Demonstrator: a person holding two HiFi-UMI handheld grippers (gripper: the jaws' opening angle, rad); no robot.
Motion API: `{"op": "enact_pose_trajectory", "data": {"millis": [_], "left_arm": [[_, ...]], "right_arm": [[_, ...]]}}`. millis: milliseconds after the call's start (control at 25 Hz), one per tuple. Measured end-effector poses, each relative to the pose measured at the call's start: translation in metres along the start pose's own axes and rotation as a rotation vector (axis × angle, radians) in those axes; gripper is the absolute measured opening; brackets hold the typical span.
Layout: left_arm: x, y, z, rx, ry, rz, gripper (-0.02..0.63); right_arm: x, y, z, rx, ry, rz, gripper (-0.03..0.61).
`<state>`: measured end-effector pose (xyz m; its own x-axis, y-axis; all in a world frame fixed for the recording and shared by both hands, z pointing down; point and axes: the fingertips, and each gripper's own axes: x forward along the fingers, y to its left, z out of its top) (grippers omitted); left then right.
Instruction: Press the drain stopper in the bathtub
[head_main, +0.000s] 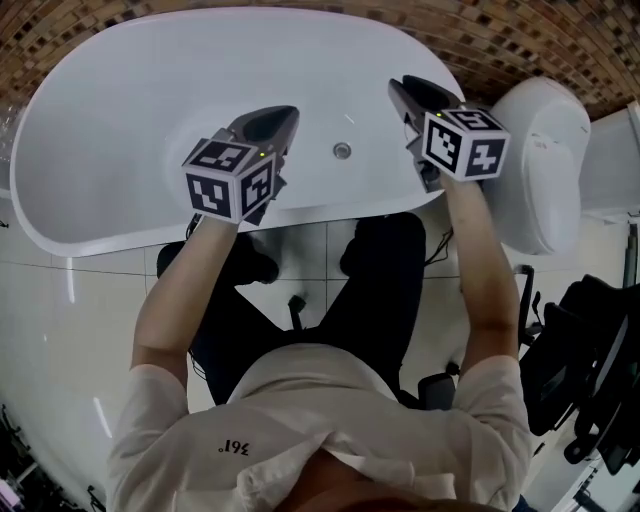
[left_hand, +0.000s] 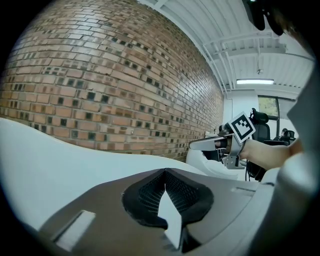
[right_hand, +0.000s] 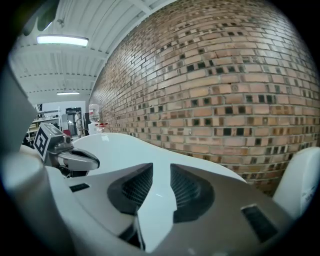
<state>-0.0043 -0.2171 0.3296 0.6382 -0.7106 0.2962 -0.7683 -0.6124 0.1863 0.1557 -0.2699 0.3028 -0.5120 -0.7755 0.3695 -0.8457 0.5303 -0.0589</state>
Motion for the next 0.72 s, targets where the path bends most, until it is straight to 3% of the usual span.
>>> {"op": "enact_pose_trajectory", "data": {"millis": [240, 720], "left_arm": [[0.038, 0.013, -0.021, -0.016, 0.059, -0.016, 0.005], [0.106, 0.051, -0.083, 0.015, 0.211, 0.014, 0.005]], "right_arm": [[0.051, -0.013, -0.033, -0.002, 0.112, 0.021, 0.106], [0.152, -0.032, -0.14, -0.047, 0.402, 0.107, 0.091]]}}
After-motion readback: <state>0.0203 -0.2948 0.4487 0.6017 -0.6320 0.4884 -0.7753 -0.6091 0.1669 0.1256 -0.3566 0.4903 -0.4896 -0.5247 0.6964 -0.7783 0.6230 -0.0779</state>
